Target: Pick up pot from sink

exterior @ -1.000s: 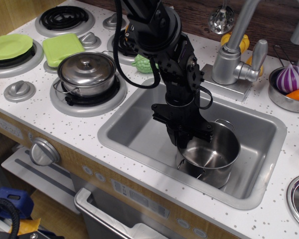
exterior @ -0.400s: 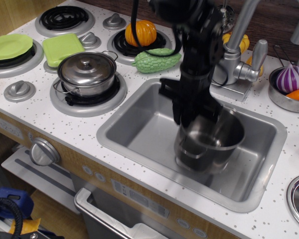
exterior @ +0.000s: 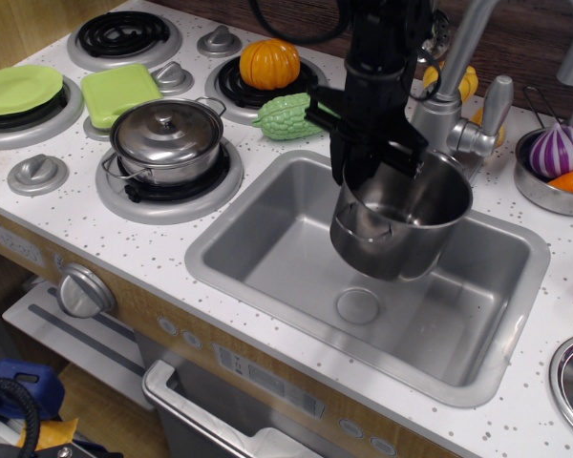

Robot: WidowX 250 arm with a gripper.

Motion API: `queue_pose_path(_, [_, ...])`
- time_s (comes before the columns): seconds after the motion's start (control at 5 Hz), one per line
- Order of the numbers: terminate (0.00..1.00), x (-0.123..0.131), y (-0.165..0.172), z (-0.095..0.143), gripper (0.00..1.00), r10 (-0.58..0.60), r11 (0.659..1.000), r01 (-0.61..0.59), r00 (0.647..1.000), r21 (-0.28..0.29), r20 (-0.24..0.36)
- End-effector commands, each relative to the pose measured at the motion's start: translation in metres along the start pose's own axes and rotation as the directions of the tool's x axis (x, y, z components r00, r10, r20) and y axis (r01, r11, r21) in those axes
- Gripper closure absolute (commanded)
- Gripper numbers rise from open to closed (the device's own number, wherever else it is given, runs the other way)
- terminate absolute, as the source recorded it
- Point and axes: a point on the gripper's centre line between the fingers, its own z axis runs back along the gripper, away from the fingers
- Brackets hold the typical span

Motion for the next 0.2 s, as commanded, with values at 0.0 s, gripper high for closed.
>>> queue_pose_path(0.0, [1.00,0.0100,0.0072,0.0359,1.00,-0.034,0.999,0.030,0.995,0.043,0.096])
